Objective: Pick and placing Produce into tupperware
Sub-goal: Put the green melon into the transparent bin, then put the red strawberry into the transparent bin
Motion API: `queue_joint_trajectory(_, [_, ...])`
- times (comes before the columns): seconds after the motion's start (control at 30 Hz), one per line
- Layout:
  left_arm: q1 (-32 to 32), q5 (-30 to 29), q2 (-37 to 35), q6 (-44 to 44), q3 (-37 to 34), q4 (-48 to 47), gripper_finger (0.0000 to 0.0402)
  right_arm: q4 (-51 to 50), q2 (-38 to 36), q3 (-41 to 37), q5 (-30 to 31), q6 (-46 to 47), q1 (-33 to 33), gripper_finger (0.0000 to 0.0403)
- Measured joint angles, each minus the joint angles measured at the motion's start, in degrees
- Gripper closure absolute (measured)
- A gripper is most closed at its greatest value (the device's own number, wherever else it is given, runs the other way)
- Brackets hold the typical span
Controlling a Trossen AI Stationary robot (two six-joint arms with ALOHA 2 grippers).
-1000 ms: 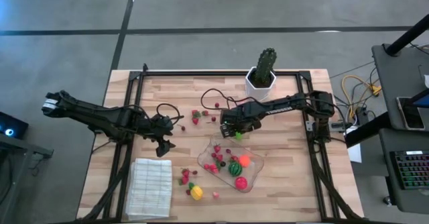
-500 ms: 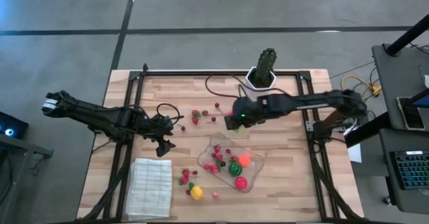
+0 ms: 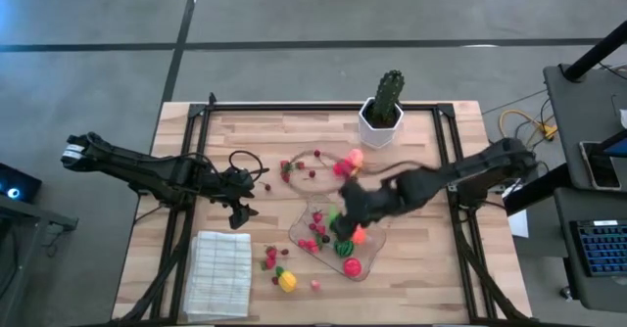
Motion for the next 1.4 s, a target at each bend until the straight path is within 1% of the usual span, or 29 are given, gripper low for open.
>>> queue_joint_trajectory(0.2, [0.0, 0.3, 0.0, 0.0, 0.0, -0.1, 0.0130, -0.1, 7.3, 1.7, 0.1, 1.9, 1.6, 0.0181])
queue_joint_trajectory(0.3, [0.0, 2.0, 0.0, 0.0, 0.0, -0.1, 0.0130, -0.1, 9.4, 3.2, 0.3, 2.0, 1.6, 0.0174])
queue_joint_trajectory(0.4, [0.0, 3.2, 0.0, 0.0, 0.0, -0.1, 0.0130, -0.2, 10.3, 4.4, 1.7, 1.3, 1.6, 0.0147])
queue_joint_trajectory(0.63, [-0.1, 3.9, 0.0, 0.0, 0.0, -0.1, 0.0130, -0.7, 9.7, 5.0, 5.7, 1.3, 1.6, 0.0061])
queue_joint_trajectory(0.73, [-0.1, 3.9, 0.0, 0.7, 0.0, -0.1, 0.0130, -1.9, 8.6, 5.1, 6.4, 1.2, 1.6, 0.0037])
queue_joint_trajectory(0.87, [-0.5, 6.5, 0.2, 3.2, 0.0, 0.0, 0.0130, -2.5, 6.8, 5.2, 9.4, -0.1, 1.6, 0.0034])
queue_joint_trajectory(1.0, [-1.6, 6.8, 1.8, 3.3, 0.0, 0.2, 0.0130, -4.9, 4.3, 5.2, 12.6, 1.9, 1.6, 0.0033])
queue_joint_trajectory(1.1, [-3.3, 6.9, 4.4, 2.9, 0.0, 1.3, 0.0130, -7.0, 3.0, 5.2, 12.9, 1.7, 1.6, 0.0033])
queue_joint_trajectory(1.2, [-6.1, 6.6, 7.8, 0.9, 0.1, 5.3, 0.0130, -9.2, 1.7, 5.2, 13.8, 1.3, 1.9, 0.0033])
queue_joint_trajectory(1.3, [-9.0, 5.4, 12.0, -0.1, 0.6, 9.2, 0.0130, -11.9, 0.7, 5.2, 14.9, 1.3, 2.1, 0.0033])
queue_joint_trajectory(1.4, [-11.8, 1.1, 16.3, -0.1, 1.6, 9.6, 0.0130, -14.4, 0.1, 5.2, 15.8, 2.2, 2.1, 0.0033])
